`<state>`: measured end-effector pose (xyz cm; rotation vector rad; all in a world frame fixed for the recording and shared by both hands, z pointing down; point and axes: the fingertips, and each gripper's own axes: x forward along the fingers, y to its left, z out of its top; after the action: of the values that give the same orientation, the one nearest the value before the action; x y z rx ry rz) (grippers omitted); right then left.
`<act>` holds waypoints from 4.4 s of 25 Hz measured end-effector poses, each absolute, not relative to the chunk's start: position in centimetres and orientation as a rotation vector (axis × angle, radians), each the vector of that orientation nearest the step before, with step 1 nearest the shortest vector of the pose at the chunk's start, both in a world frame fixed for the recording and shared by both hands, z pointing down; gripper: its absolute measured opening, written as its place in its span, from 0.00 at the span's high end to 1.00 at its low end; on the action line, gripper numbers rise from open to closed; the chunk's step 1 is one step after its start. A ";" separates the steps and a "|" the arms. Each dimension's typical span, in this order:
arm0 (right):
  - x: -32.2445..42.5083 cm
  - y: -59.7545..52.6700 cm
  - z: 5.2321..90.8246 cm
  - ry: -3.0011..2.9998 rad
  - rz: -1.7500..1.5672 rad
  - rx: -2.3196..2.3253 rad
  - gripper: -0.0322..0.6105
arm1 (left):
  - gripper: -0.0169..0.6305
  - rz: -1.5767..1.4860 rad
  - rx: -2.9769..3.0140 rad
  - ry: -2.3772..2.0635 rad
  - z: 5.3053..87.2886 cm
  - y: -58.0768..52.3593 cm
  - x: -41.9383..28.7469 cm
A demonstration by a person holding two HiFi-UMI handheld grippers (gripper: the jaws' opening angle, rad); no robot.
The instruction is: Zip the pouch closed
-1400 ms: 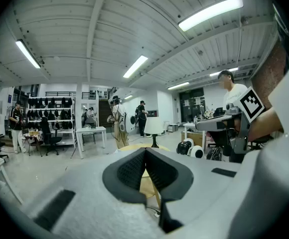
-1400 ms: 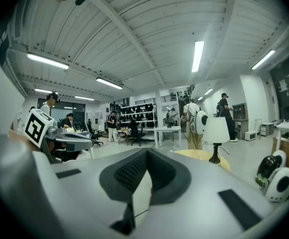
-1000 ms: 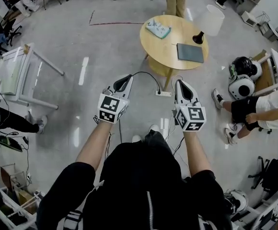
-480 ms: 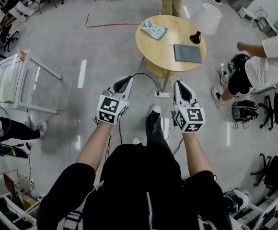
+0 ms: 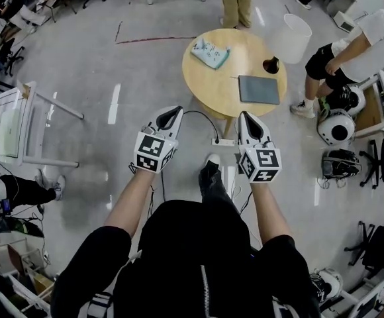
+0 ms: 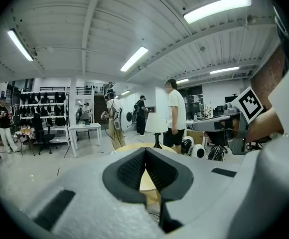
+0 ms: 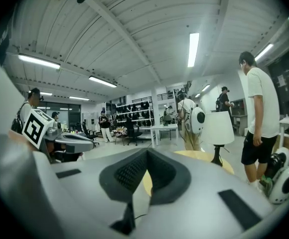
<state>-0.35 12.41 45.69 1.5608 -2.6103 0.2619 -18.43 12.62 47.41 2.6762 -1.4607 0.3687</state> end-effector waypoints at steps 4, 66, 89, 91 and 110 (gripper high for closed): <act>0.4 7.0 45.9 -2.611 0.276 1.539 0.94 | 0.96 0.384 2.666 -1.464 47.3 7.2 -17.3; 11.5 -24.0 61.7 -2.180 0.789 1.693 0.94 | 0.59 0.817 1.976 -1.103 75.0 -41.7 -1.1; 11.6 -24.4 63.3 -2.129 0.875 1.744 0.94 | 0.90 0.663 1.819 -1.217 78.5 -42.0 -3.9; 11.3 -24.4 63.0 -2.143 0.869 1.736 0.94 | 0.93 0.561 1.855 -1.187 77.3 -41.7 -3.8; 5.5 -24.6 58.9 -2.366 0.751 1.574 0.94 | 0.95 0.146 2.228 -1.068 60.7 -39.3 -6.9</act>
<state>5.50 -24.57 58.91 1.5744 -2.3663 0.7515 -6.92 -39.33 60.72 2.2276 -1.0685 0.1457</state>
